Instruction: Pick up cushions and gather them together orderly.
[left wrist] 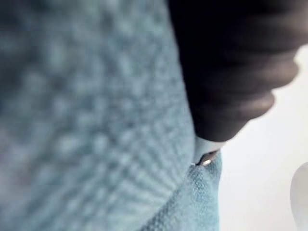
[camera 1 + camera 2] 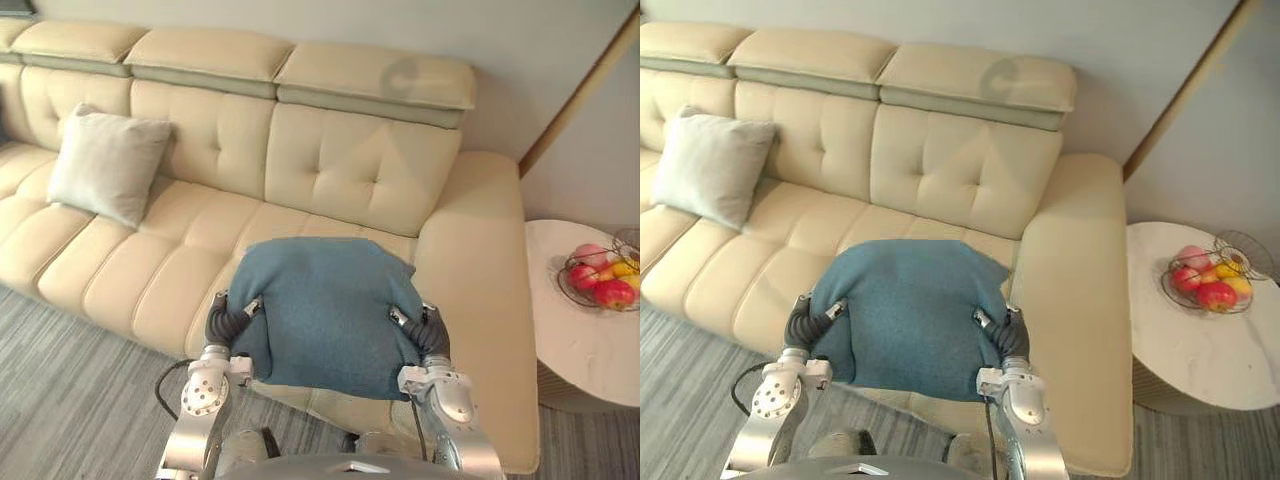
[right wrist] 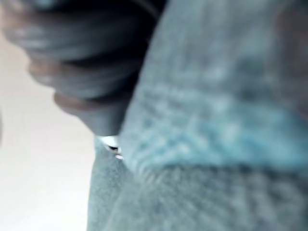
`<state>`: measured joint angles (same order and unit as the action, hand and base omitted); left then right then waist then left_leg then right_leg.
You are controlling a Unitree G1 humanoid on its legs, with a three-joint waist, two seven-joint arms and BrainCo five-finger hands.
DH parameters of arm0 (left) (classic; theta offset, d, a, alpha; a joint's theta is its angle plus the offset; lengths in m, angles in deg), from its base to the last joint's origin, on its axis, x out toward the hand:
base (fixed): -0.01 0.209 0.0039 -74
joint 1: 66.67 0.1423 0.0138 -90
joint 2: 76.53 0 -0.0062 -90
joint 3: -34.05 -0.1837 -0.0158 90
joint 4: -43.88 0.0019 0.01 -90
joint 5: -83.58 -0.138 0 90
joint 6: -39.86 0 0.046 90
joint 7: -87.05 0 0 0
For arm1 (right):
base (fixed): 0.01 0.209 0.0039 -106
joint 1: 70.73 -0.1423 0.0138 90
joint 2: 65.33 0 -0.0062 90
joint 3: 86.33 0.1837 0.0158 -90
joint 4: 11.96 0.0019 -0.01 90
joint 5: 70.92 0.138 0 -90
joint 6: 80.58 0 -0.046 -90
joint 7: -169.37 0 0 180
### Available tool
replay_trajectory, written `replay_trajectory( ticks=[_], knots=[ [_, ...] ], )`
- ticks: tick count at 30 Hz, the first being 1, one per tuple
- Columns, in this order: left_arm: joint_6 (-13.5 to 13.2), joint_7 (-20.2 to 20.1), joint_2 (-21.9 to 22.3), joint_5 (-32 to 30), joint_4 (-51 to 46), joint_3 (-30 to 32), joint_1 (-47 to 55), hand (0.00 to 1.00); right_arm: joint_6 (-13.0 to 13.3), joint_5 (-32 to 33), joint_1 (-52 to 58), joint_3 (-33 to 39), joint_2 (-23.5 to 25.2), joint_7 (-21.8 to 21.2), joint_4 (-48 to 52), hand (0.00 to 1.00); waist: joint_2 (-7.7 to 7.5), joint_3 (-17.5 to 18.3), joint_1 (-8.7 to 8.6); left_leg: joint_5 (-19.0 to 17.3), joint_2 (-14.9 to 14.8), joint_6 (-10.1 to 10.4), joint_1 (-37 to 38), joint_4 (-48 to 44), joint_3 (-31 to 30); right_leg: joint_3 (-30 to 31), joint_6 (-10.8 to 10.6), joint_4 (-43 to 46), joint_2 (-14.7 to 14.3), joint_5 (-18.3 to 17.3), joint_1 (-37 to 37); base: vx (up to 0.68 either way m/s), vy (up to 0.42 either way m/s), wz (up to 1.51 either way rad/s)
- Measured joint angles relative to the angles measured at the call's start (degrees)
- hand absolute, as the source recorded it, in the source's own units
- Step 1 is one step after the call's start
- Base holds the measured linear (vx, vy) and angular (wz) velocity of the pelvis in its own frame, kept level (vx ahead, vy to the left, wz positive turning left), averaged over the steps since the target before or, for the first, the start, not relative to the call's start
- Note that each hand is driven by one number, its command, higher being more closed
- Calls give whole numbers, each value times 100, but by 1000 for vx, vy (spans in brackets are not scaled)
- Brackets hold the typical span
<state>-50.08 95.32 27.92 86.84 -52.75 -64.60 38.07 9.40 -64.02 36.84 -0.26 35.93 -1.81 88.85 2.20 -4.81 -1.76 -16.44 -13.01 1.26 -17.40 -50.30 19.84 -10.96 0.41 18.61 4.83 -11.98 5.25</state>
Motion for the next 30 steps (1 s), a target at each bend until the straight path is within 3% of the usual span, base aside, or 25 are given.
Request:
replay_trajectory(
  ticks=[3,4,5,6,7,8,9,14,21,30],
  knots=[
    [-1,-31,51,-2,-2,65,-1,100,0,-1,-3,0,8,7,-3,100,-76,-51,145,-193,-48,96,-187,955,-418,557,-35,-31,222,-6,-81,154,257,-76],
    [-2,-34,88,-2,-10,59,18,100,0,-5,5,-10,5,6,-5,100,-25,-45,210,25,-26,185,-74,1776,-736,728,-164,60,256,-17,10,71,330,-118],
    [-4,-20,108,-2,-86,85,54,100,7,-12,-22,-61,-24,4,-13,100,173,-61,333,961,-64,683,146,2645,-1165,937,-560,177,202,-203,101,104,477,-110],
    [-1,-10,46,-2,-60,135,17,100,-47,-14,-52,-82,76,6,-103,100,33,-129,318,858,30,581,155,2464,-1057,1066,-682,192,326,-233,91,75,373,-88],
    [0,27,36,-2,-94,177,11,100,-56,-30,10,-104,200,5,-102,100,-59,-174,304,778,104,581,148,2326,-1016,1091,-663,173,405,-121,150,91,315,-46],
    [-4,49,-3,-2,-180,211,13,100,-55,-59,23,-157,322,6,-91,100,-209,-246,327,777,261,578,-8,2037,-1338,1192,-735,147,498,-57,236,67,201,-69],
    [-4,101,-36,-1,-175,215,37,100,-56,-80,11,-151,401,5,-91,100,-253,-244,343,630,297,602,-66,1939,-1506,1331,-795,-3,508,69,299,58,183,-68],
    [-3,68,-146,-4,-175,167,74,100,-88,-299,11,-144,434,3,-91,100,-291,-223,342,423,208,467,89,2253,-869,1674,-856,-669,516,672,421,-15,152,-71],
    [-3,214,-179,-124,-153,-70,-355,100,-90,-720,-126,-31,421,160,-91,100,-297,-206,356,441,97,467,-18,2349,-422,2022,-952,-989,470,1010,813,-75,-9,-40],
    [-3,1303,-202,-490,512,-94,-2132,100,-70,-958,-1791,-46,393,918,-611,100,-290,-218,368,662,71,346,-820,2195,-416,2113,-1037,-1102,446,1487,1521,-56,-17,-4]
  ],
)
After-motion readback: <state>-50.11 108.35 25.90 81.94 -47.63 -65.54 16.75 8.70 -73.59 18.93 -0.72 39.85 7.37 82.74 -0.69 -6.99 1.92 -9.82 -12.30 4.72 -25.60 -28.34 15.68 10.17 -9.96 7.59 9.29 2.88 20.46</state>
